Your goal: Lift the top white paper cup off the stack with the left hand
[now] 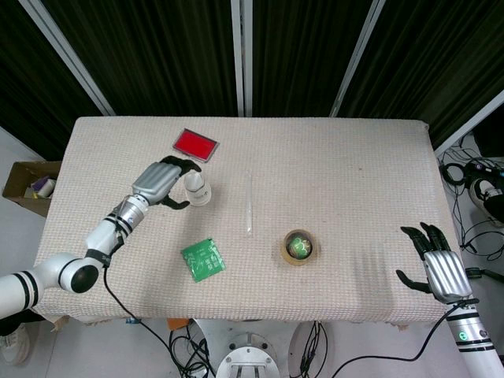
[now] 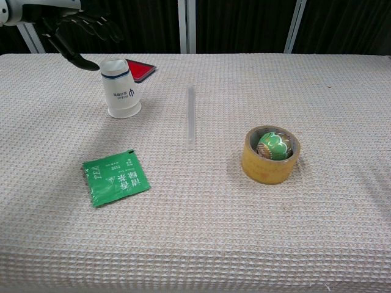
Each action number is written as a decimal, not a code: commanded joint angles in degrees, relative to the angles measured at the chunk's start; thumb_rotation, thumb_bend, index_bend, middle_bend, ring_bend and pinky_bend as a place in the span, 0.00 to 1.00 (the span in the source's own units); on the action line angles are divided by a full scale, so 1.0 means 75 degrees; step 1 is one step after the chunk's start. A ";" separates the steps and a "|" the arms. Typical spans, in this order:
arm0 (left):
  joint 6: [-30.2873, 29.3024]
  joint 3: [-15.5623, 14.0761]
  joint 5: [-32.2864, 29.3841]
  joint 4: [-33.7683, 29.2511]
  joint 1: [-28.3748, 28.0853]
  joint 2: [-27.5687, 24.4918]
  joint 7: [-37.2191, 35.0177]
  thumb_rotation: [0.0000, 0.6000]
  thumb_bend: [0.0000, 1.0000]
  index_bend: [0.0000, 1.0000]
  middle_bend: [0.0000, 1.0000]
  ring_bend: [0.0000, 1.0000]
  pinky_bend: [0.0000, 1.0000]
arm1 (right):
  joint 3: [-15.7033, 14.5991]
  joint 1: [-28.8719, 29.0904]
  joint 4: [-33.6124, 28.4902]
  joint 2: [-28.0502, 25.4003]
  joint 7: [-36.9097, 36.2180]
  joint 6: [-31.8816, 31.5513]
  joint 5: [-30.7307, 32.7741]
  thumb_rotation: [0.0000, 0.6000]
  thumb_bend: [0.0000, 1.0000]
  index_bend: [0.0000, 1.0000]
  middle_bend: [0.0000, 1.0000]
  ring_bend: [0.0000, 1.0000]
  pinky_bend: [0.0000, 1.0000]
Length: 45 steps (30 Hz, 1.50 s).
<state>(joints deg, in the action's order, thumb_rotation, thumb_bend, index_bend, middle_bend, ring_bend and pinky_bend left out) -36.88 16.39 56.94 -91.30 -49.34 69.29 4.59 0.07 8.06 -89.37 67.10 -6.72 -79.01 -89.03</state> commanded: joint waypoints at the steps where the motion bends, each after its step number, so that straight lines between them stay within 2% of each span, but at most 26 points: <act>1: 0.0232 0.0000 -0.0409 0.0226 -0.0299 0.0129 0.0076 1.00 0.25 0.22 0.17 0.16 0.12 | 0.0004 0.0008 0.0043 0.0012 -0.0040 0.0029 0.0024 1.00 0.18 0.13 0.17 0.00 0.06; 16: 0.0301 -0.0505 -0.1729 0.1119 -0.0988 0.0717 0.0436 1.00 0.25 0.25 0.17 0.16 0.12 | 0.0007 -0.0009 0.0251 0.0023 -0.0290 0.0056 0.0089 1.00 0.18 0.13 0.17 0.00 0.06; 30: 0.0321 -0.0767 -0.2277 0.1392 -0.1287 0.0826 0.0585 1.00 0.28 0.29 0.17 0.16 0.12 | 0.0015 0.0003 0.0311 0.0043 -0.0339 0.0118 0.0139 1.00 0.18 0.13 0.17 0.00 0.06; 45: 0.0315 -0.0846 -0.2283 0.1291 -0.1356 0.0682 0.0433 1.00 0.35 0.37 0.18 0.16 0.12 | 0.0020 0.0004 0.0290 0.0045 -0.0307 0.0136 0.0158 1.00 0.18 0.13 0.17 0.00 0.06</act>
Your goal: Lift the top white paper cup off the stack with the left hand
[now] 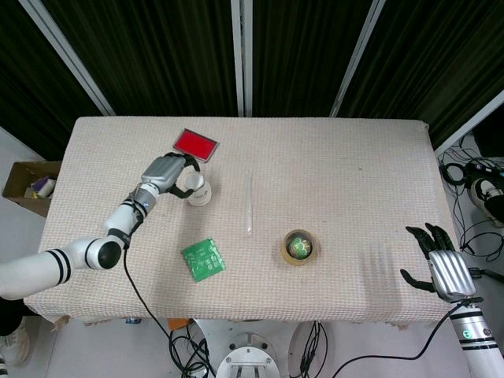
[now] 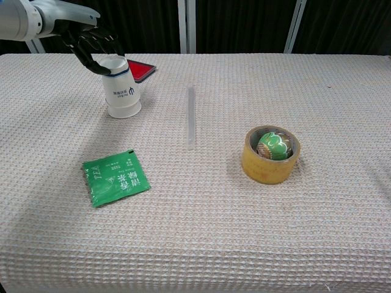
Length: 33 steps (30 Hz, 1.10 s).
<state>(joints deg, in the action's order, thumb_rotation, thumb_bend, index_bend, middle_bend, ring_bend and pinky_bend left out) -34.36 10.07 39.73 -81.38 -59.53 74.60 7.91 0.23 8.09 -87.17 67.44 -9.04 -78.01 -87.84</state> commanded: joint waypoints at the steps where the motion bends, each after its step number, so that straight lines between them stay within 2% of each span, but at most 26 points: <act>1: -0.0046 -0.0002 0.0027 -0.0080 0.0010 -0.0065 -0.0021 1.00 0.35 0.38 0.18 0.16 0.12 | -0.0002 0.0002 -0.0008 -0.0003 0.0004 0.0002 -0.0006 1.00 0.18 0.13 0.17 0.00 0.06; 6: -0.0379 0.0063 0.0238 -0.0572 0.0147 -0.0443 -0.0067 1.00 0.35 0.38 0.18 0.16 0.12 | -0.0001 0.0001 -0.0019 -0.0021 -0.0002 -0.0018 -0.0027 1.00 0.18 0.13 0.17 0.00 0.06; 15: -0.1507 0.0274 0.1252 -0.2362 0.0775 -0.1801 -0.0117 1.00 0.35 0.38 0.18 0.16 0.12 | -0.0022 0.0015 -0.0017 -0.0022 -0.0046 -0.0064 -0.0142 1.00 0.18 0.13 0.17 0.00 0.06; 19: -0.1919 0.0192 0.1446 -0.2655 0.1080 -0.2159 -0.0019 1.00 0.35 0.38 0.18 0.16 0.12 | -0.0028 -0.0011 -0.0006 -0.0040 -0.0087 -0.0123 -0.0162 1.00 0.18 0.13 0.17 0.00 0.06; 24: -0.2104 -0.0030 0.1250 -0.2414 0.1348 -0.2158 0.0152 1.00 0.35 0.38 0.18 0.16 0.12 | -0.0045 -0.0015 0.0000 -0.0062 -0.0088 -0.0145 -0.0207 1.00 0.18 0.13 0.17 0.00 0.06; 27: -0.1963 -0.0216 0.0952 -0.1991 0.1344 -0.1870 0.0409 1.00 0.35 0.38 0.18 0.16 0.12 | -0.0051 -0.0017 -0.0008 -0.0056 -0.0081 -0.0154 -0.0219 1.00 0.18 0.13 0.17 0.00 0.06; 33: -0.1423 -0.0338 0.0456 -0.1034 0.1165 -0.1142 0.0550 1.00 0.35 0.38 0.18 0.16 0.12 | -0.0046 -0.0024 -0.0048 -0.0073 -0.0017 -0.0131 -0.0168 1.00 0.18 0.13 0.17 0.00 0.06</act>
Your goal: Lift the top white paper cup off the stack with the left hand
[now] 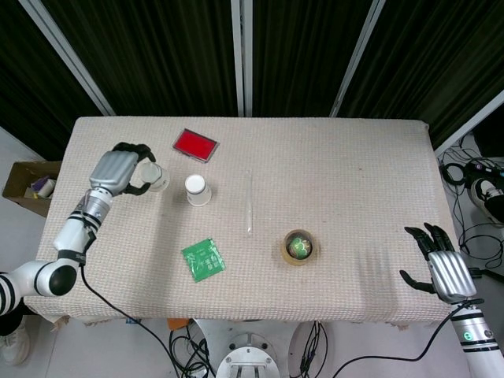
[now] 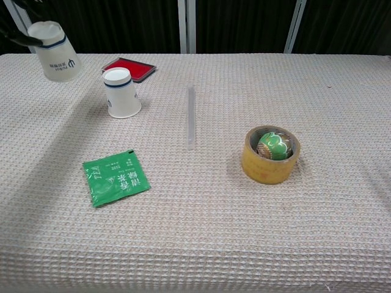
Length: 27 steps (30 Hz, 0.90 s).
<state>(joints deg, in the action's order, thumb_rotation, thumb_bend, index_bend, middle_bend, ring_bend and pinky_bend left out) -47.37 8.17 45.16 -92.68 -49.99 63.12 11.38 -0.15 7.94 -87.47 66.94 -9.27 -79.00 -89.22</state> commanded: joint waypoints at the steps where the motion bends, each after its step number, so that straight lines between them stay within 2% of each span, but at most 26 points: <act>1: 0.0416 -0.0072 -0.0341 0.0671 -0.0133 0.0543 0.0041 1.00 0.35 0.38 0.19 0.16 0.12 | 0.0009 -0.0011 -0.0017 -0.0011 0.0028 0.0001 0.0036 1.00 0.18 0.13 0.17 0.00 0.06; 10: 0.1159 0.0049 -0.0348 0.1622 -0.0296 0.1274 -0.0394 1.00 0.35 0.38 0.19 0.16 0.12 | 0.0018 -0.0035 -0.0034 -0.0007 0.0081 0.0071 0.0167 1.00 0.18 0.13 0.17 0.00 0.06; 20: 0.1486 0.0101 -0.0306 0.2042 -0.0371 0.1588 -0.0610 1.00 0.35 0.37 0.19 0.16 0.12 | 0.0031 -0.0029 -0.0073 -0.0025 0.0149 0.0133 0.0230 1.00 0.18 0.13 0.17 0.00 0.06; 27: 0.1564 0.0113 -0.0257 0.2109 -0.0404 0.1680 -0.0677 1.00 0.30 0.28 0.18 0.16 0.12 | 0.0035 -0.0037 -0.0083 -0.0033 0.0154 0.0149 0.0257 1.00 0.18 0.13 0.17 0.00 0.06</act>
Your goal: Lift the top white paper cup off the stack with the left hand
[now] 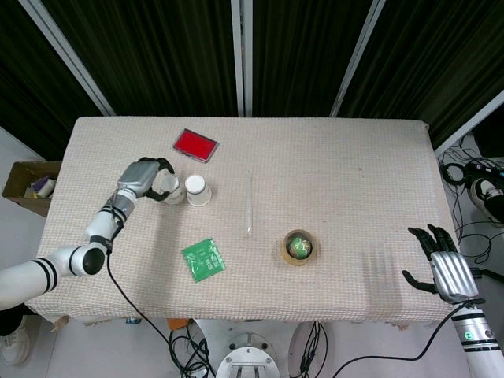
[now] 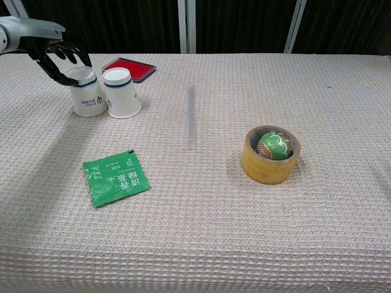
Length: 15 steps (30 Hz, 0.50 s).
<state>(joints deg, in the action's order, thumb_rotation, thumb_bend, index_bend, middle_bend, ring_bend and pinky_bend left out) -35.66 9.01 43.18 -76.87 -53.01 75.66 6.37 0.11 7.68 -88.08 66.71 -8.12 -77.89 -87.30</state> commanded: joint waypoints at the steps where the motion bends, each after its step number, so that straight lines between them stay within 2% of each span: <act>1: 0.0014 -0.0002 0.0009 -0.0010 -0.0003 0.0003 -0.0015 1.00 0.30 0.27 0.18 0.16 0.12 | 0.0000 0.0000 -0.0006 -0.0009 0.0003 0.0003 0.0000 1.00 0.18 0.13 0.17 0.00 0.06; 5: -0.0021 0.0023 -0.0051 -0.0217 0.0037 -0.0172 -0.0069 1.00 0.25 0.21 0.17 0.16 0.12 | 0.0006 0.0004 -0.0013 -0.0023 -0.0011 0.0000 -0.0011 1.00 0.18 0.13 0.17 0.00 0.06; 8: -0.0447 0.0172 0.0018 -0.0626 0.0277 -0.0456 -0.0296 1.00 0.20 0.17 0.16 0.16 0.12 | 0.0005 0.0004 -0.0014 -0.0043 -0.0027 -0.0010 -0.0029 1.00 0.18 0.13 0.17 0.00 0.06; 12: -0.1741 0.0225 0.0655 -0.1240 0.0930 -0.0834 -0.0489 1.00 0.18 0.17 0.16 0.16 0.12 | 0.0016 -0.0004 -0.0022 -0.0089 -0.0053 -0.0052 -0.0052 1.00 0.18 0.13 0.17 0.00 0.06; 15: -0.3038 0.0069 0.1266 -0.1643 0.1620 -0.1097 -0.0450 1.00 0.18 0.17 0.16 0.16 0.12 | 0.0036 -0.0011 -0.0039 -0.0153 -0.0063 -0.0130 -0.0101 1.00 0.18 0.13 0.17 0.00 0.06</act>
<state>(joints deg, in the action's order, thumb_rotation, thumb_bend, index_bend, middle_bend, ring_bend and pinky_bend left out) -48.91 10.09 47.53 -85.03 -46.56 70.27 3.61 0.35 7.61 -88.34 65.60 -8.57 -78.83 -88.01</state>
